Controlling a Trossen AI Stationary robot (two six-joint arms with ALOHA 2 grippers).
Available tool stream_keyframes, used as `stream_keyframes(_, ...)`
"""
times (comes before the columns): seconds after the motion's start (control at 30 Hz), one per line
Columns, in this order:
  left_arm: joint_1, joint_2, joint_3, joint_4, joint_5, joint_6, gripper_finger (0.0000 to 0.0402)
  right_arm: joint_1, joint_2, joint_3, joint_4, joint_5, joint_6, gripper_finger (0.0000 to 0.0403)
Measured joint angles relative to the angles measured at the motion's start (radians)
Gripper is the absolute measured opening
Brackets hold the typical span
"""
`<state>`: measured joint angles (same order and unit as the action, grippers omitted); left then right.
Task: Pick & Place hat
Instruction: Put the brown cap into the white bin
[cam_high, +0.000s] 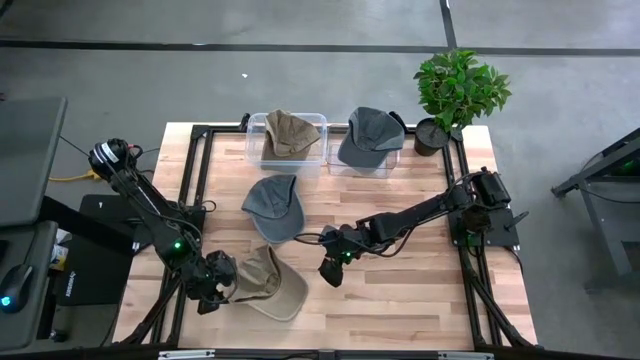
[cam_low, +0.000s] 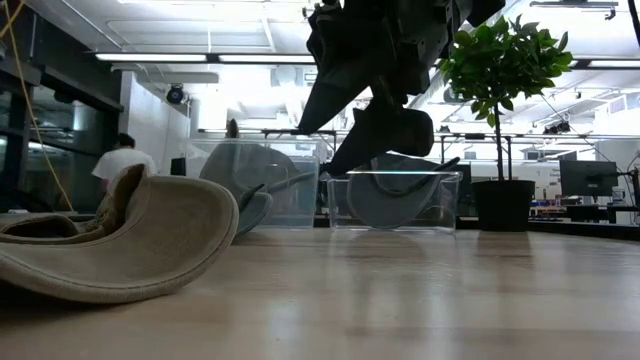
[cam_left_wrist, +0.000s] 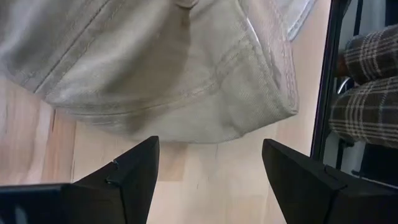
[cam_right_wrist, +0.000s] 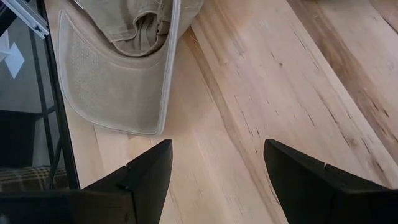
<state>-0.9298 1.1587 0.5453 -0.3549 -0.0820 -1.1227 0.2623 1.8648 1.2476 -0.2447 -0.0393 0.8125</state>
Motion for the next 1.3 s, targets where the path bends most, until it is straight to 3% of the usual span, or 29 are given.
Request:
stream_keyframes(0.2, 0.000, 0.000, 0.000, 0.023, 0.009, 0.015, 0.0263, 0.000, 0.000, 0.000, 0.000, 0.002, 0.000, 0.0248)
stream_keyframes(0.43, -0.009, 0.004, 0.000, 0.112, -0.029, 0.204, 0.0265, 0.000, 0.000, 0.000, -0.009, 0.001, -0.001, 0.0248)
stream_keyframes(1.07, -0.006, 0.155, 0.000, 0.193, -0.057, 0.172, 0.0264, 0.000, 0.000, 0.000, -0.021, 0.005, -0.009, 0.0248)
stream_keyframes(1.3, -0.006, 0.155, 0.000, 0.206, -0.138, 0.175, 0.0264, 0.000, 0.000, 0.000, -0.021, 0.004, -0.009, 0.0248)
